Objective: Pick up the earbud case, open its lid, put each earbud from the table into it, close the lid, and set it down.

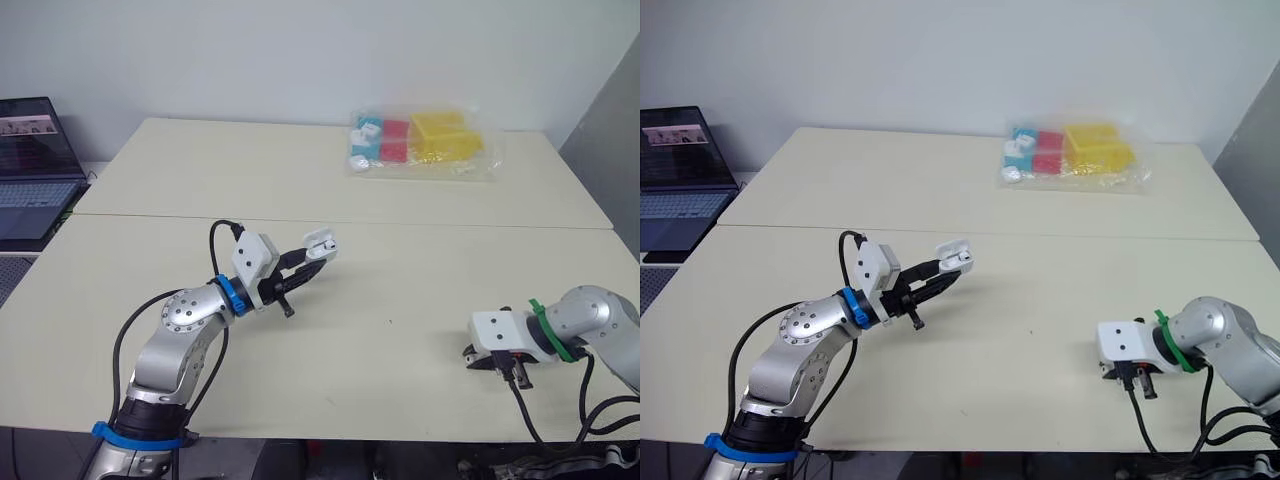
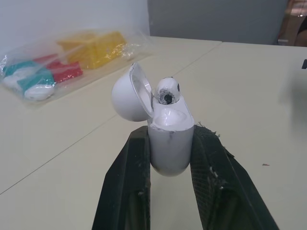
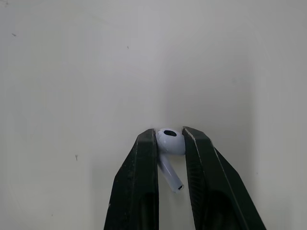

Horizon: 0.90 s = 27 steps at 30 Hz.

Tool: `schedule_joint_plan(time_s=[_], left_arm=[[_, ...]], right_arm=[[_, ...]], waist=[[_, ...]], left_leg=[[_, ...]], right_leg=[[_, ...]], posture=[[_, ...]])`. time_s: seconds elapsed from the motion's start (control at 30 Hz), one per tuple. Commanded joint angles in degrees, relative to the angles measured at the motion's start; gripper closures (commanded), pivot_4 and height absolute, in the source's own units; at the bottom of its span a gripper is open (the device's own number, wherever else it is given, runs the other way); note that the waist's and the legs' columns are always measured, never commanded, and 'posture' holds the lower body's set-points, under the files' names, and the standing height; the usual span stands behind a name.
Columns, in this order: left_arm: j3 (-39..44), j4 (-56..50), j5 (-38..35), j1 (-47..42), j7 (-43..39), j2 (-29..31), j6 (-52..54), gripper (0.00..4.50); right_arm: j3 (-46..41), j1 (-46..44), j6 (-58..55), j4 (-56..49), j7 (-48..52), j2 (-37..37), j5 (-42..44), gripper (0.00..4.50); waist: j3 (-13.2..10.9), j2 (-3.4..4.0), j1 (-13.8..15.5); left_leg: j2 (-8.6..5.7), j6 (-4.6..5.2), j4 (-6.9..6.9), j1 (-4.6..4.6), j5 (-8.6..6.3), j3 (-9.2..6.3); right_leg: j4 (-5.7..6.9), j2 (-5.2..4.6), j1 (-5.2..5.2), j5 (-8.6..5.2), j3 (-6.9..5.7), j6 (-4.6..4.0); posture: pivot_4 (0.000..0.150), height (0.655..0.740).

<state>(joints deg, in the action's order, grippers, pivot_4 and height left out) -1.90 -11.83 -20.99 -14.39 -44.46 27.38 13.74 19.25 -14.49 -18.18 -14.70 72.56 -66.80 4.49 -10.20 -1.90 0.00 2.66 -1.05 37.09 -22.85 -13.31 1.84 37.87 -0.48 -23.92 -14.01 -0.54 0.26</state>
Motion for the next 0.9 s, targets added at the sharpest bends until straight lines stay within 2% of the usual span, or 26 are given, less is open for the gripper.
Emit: schedule_joint_plan(time_s=[0.03, 0.17, 0.23, 0.33, 0.5, 0.7, 0.9], left_arm=[[0.8, -2.9, -0.4, -0.4, 0.1, 0.4, -0.3, 3.74], [0.9, -3.3, -0.4, -0.1, 0.2, 0.5, -0.1, 3.74], [1.0, -3.6, -0.5, 0.2, 0.2, 0.5, 0.2, 3.74], [1.0, -3.7, -0.4, 0.5, 0.2, 0.5, 0.4, 3.74], [0.9, -4.1, -0.5, 1.4, 0.4, 0.3, 0.4, 3.74], [0.3, -4.5, -0.2, 2.5, 1.0, -0.5, 0.3, 3.74], [-0.6, -3.9, 0.3, 2.4, 1.1, -1.2, -0.2, 3.74]], right_arm=[[0.1, -0.1, -0.8, 2.6, -0.7, 0.7, -3.4, 3.4], [-0.6, 0.3, -1.0, 3.1, -1.8, 1.6, -4.2, 2.02], [-2.7, 0.4, -2.5, 1.6, -1.0, 1.9, -1.4, 1.36], [-7.1, 1.0, -4.5, -2.4, 1.0, 1.4, 4.1, 1.35], [-12.7, 3.6, -7.7, -9.3, 1.7, -1.9, 7.0, 1.35], [-10.7, 5.1, -20.0, -19.9, -4.6, -9.0, -2.8, 1.35], [-4.9, 3.5, -21.2, -20.7, -4.7, -8.2, -6.3, 1.35]], waist=[[0.0, -0.05, 0.0], [0.1, -0.09, 0.1], [0.1, -0.09, 0.1], [0.0, -0.08, 0.2], [0.0, -0.05, 0.1], [0.0, -0.03, 0.1], [0.0, -0.03, 0.1]], left_leg=[[0.0, 0.0, 0.0, 0.0, 0.0, 0.0], [0.01, 0.0, 0.0, 0.1, 0.0, -0.03], [0.01, 0.0, 0.0, 0.1, 0.0, -0.08], [0.01, 0.0, -0.02, 0.06, 0.0, -0.08], [0.04, 0.0, -0.07, 0.02, 0.0, -0.13], [0.07, -0.01, -0.05, 0.03, 0.0, -0.1], [0.04, -0.01, -0.06, -0.02, 0.0, -0.04]], right_leg=[[-0.01, 0.0, 0.01, 0.0, 0.0, 0.0], [-0.03, 0.0, 0.14, -0.01, -0.03, -0.02], [-0.04, 0.0, 0.18, -0.02, -0.02, -0.04], [-0.04, -0.01, 0.15, -0.01, -0.01, -0.02], [-0.03, 0.03, 0.08, -0.04, -0.02, -0.06], [0.03, -0.03, 0.01, -0.05, -0.02, -0.08], [0.03, -0.03, -0.09, -0.05, -0.01, -0.08]], posture=[[0.15, 0.74], [0.15, 0.74], [0.15, 0.74], [0.15, 0.74], [0.15, 0.74], [0.15, 0.74], [0.15, 0.74]])
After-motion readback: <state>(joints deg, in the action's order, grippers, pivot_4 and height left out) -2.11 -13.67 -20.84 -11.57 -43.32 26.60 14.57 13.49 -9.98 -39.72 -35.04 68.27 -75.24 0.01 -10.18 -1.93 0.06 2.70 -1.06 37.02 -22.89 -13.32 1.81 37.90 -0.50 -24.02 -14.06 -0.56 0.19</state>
